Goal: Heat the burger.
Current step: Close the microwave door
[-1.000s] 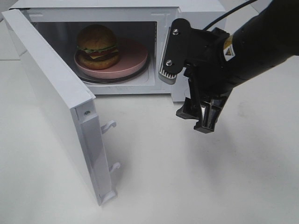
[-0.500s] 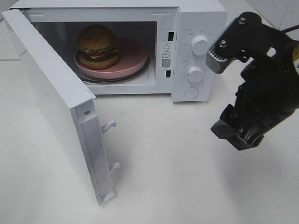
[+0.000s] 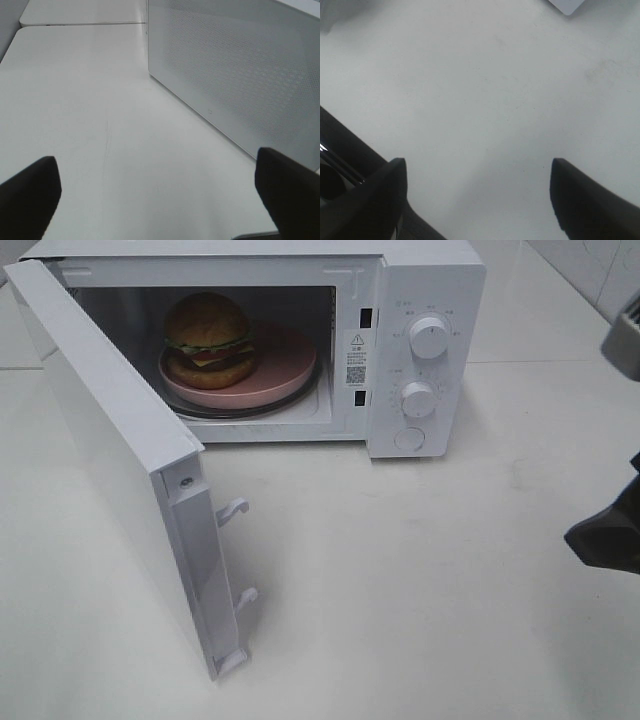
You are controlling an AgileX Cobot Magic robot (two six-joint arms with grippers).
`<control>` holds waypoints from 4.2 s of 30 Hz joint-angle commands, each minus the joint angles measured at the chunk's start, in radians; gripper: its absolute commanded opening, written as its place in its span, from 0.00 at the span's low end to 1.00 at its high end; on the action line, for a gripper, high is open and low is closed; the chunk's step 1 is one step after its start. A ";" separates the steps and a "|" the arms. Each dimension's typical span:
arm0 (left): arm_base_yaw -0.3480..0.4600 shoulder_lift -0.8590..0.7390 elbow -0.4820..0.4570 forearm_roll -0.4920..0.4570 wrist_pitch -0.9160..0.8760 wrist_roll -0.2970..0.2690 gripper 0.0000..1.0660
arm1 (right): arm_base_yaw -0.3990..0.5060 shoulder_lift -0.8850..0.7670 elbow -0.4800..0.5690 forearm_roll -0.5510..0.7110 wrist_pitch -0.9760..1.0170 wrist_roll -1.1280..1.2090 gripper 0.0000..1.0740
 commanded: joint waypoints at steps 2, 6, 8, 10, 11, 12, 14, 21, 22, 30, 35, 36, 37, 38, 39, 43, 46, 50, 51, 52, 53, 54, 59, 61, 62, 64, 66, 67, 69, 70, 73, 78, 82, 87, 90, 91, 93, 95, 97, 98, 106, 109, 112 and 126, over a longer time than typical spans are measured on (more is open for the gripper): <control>-0.003 -0.016 0.000 -0.007 -0.009 0.002 0.92 | -0.001 -0.063 0.005 0.002 0.059 0.021 0.71; -0.003 -0.016 0.000 -0.007 -0.009 0.002 0.92 | -0.001 -0.153 0.008 -0.001 0.128 0.044 0.71; -0.003 -0.016 0.000 -0.007 -0.009 0.002 0.92 | -0.001 -0.175 0.013 -0.002 0.140 0.046 0.71; -0.003 -0.016 0.000 -0.007 -0.009 0.002 0.92 | -0.001 -0.216 0.025 -0.004 0.157 0.047 0.71; -0.003 -0.016 0.000 -0.007 -0.009 0.002 0.92 | -0.001 -0.260 0.041 -0.006 0.170 0.056 0.71; -0.003 -0.016 0.000 -0.007 -0.009 0.002 0.92 | -0.001 -0.260 0.041 -0.006 0.170 0.056 0.71; -0.003 -0.016 0.000 -0.007 -0.009 0.002 0.92 | -0.039 -0.306 0.071 -0.003 0.173 0.066 0.71; -0.003 -0.016 0.000 -0.007 -0.009 0.002 0.92 | -0.207 -0.409 0.129 0.002 0.166 0.047 0.71; -0.003 -0.016 0.000 -0.007 -0.009 0.002 0.92 | -0.258 -0.447 0.145 0.006 0.164 0.046 0.71; -0.003 -0.016 0.000 -0.007 -0.009 0.002 0.92 | -0.400 -0.620 0.205 0.079 0.140 0.046 0.71; -0.003 -0.016 0.000 -0.007 -0.009 0.002 0.92 | -0.480 -0.733 0.246 0.097 0.105 0.041 0.71; -0.003 -0.016 0.000 -0.007 -0.009 0.002 0.92 | -0.480 -0.733 0.246 0.097 0.105 0.041 0.71; -0.003 -0.016 0.000 -0.007 -0.009 0.002 0.92 | -0.507 -0.770 0.252 0.107 0.093 0.040 0.71; -0.003 -0.016 0.000 -0.007 -0.009 0.002 0.92 | -0.518 -0.788 0.252 0.108 0.093 0.038 0.71; -0.003 -0.016 0.000 -0.007 -0.009 0.002 0.92 | -0.518 -0.788 0.252 0.108 0.093 0.038 0.71; -0.003 -0.016 0.000 -0.007 -0.009 0.002 0.92 | -0.562 -0.861 0.252 0.108 0.093 0.038 0.71; -0.003 -0.016 0.000 -0.007 -0.009 0.002 0.92 | -0.585 -0.904 0.252 0.108 0.093 0.037 0.71; -0.003 -0.016 0.000 -0.007 -0.009 0.002 0.92 | -0.594 -0.918 0.252 0.110 0.093 0.034 0.71; -0.003 -0.016 0.000 -0.007 -0.009 0.002 0.92 | -0.594 -0.918 0.252 0.112 0.093 0.032 0.71; -0.003 -0.016 0.000 -0.007 -0.009 0.002 0.92 | -0.594 -0.918 0.252 0.112 0.093 0.032 0.71; -0.003 -0.016 0.000 -0.007 -0.009 0.002 0.92 | -0.594 -0.918 0.252 0.112 0.093 0.033 0.71; -0.003 -0.016 0.000 -0.007 -0.009 0.002 0.92 | -0.594 -0.918 0.252 0.112 0.093 0.033 0.71; -0.003 -0.016 0.000 -0.007 -0.009 0.002 0.92 | -0.594 -0.918 0.252 0.110 0.093 0.035 0.71; -0.003 -0.016 0.000 -0.007 -0.009 0.002 0.92 | -0.594 -0.918 0.252 0.110 0.093 0.035 0.71; -0.003 -0.016 0.000 -0.007 -0.009 0.002 0.92 | -0.594 -0.918 0.252 0.110 0.093 0.035 0.71; -0.003 -0.016 0.000 -0.007 -0.009 0.002 0.92 | -0.594 -0.918 0.252 0.110 0.093 0.035 0.71; -0.003 -0.016 0.000 -0.007 -0.009 0.002 0.92 | -0.594 -0.918 0.252 0.110 0.093 0.035 0.71; -0.003 -0.016 0.000 -0.007 -0.009 0.002 0.92 | -0.594 -0.918 0.252 0.110 0.093 0.035 0.71; -0.003 -0.016 0.000 -0.007 -0.009 0.002 0.92 | -0.594 -0.918 0.252 0.110 0.093 0.035 0.71; -0.003 -0.016 0.000 -0.007 -0.009 0.002 0.92 | -0.594 -0.918 0.252 0.110 0.093 0.035 0.71; -0.003 -0.016 0.000 -0.007 -0.009 0.002 0.92 | -0.594 -0.918 0.252 0.110 0.093 0.035 0.71; -0.003 -0.016 0.000 -0.007 -0.009 0.002 0.92 | -0.594 -0.918 0.252 0.110 0.093 0.035 0.71; -0.003 -0.016 0.000 -0.007 -0.009 0.002 0.92 | -0.594 -0.918 0.252 0.110 0.093 0.035 0.71; -0.003 -0.016 0.000 -0.007 -0.009 0.002 0.92 | -0.594 -0.918 0.252 0.110 0.093 0.035 0.71; -0.003 -0.016 0.000 -0.007 -0.009 0.002 0.92 | -0.594 -0.918 0.252 0.110 0.093 0.035 0.71; -0.003 -0.016 0.000 -0.007 -0.009 0.002 0.92 | -0.594 -0.918 0.252 0.110 0.093 0.035 0.71; -0.003 -0.016 0.000 -0.009 -0.009 0.002 0.92 | -0.594 -0.918 0.252 0.110 0.093 0.035 0.71; -0.003 -0.016 0.000 -0.009 -0.009 0.002 0.92 | -0.594 -0.918 0.252 0.110 0.093 0.035 0.71; -0.003 -0.016 0.000 -0.010 -0.009 0.002 0.92 | -0.594 -0.918 0.252 0.110 0.093 0.035 0.71; -0.003 -0.016 0.000 -0.010 -0.009 0.002 0.92 | -0.594 -0.918 0.252 0.110 0.093 0.035 0.71; -0.003 0.028 -0.008 -0.030 -0.020 0.002 0.92 | -0.594 -0.918 0.252 0.110 0.093 0.035 0.71; -0.003 0.064 -0.034 -0.035 -0.040 0.002 0.88 | -0.594 -0.918 0.252 0.110 0.093 0.035 0.71; -0.003 0.090 -0.043 -0.031 -0.059 0.002 0.84 | -0.594 -0.918 0.252 0.110 0.093 0.035 0.71; -0.003 0.267 -0.042 -0.039 -0.260 0.002 0.24 | -0.594 -0.918 0.252 0.110 0.093 0.035 0.71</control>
